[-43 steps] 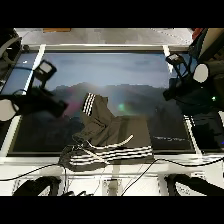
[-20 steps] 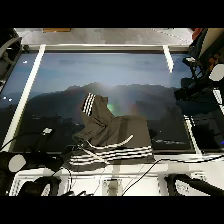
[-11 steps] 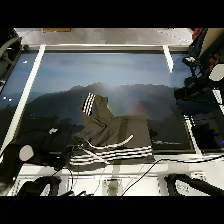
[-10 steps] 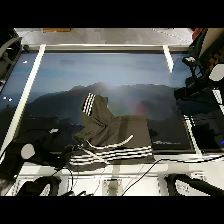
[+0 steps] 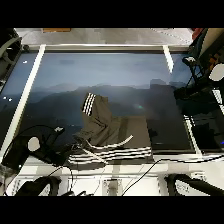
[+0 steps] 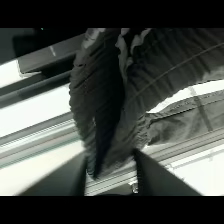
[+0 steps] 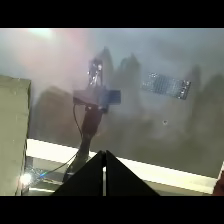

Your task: Fold the clothes and pants, and hang the long-sleeved shirts on hangers.

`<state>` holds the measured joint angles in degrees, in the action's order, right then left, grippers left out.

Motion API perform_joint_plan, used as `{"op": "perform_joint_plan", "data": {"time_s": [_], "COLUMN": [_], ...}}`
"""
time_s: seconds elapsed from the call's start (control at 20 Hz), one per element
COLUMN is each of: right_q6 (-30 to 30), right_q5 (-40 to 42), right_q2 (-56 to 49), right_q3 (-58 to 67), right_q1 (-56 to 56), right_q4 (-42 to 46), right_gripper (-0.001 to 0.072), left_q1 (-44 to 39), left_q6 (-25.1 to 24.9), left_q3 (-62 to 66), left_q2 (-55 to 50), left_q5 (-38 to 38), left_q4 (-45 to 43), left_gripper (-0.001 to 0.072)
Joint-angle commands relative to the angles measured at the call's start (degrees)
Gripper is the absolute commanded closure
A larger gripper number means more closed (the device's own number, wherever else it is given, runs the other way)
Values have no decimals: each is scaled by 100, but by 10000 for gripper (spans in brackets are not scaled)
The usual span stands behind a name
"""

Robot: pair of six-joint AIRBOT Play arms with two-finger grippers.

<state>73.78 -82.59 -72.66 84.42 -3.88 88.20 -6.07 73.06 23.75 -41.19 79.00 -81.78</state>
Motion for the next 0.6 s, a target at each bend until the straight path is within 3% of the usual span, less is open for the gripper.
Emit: {"op": "perform_joint_plan", "data": {"time_s": [0.0,0.15,0.3,0.35,0.55], "right_q6": [4,0,-2,-79,-1412], "right_q5": [299,413,-66,-214,-831], "right_q2": [-2,-39,-105,-90,247], "right_q3": [-33,-304,-1012,-1349,-3171], "right_q1": [-4,-55,-553,-804,-1834], "right_q4": [195,382,-74,-422,-2780], "right_gripper": [702,703,703,703,703], "left_q1": [-2,-2,-2,-2,-2], "left_q6": [-44,-42,-42,-39,-42], "left_q3": [22,101,295,352,413], "left_q2": [-26,-26,-24,-22,-22], "left_q5": [-61,-328,-468,-485,-597], "left_q4": [0,94,284,306,304], "left_gripper": [686,689,689,689,689]}}
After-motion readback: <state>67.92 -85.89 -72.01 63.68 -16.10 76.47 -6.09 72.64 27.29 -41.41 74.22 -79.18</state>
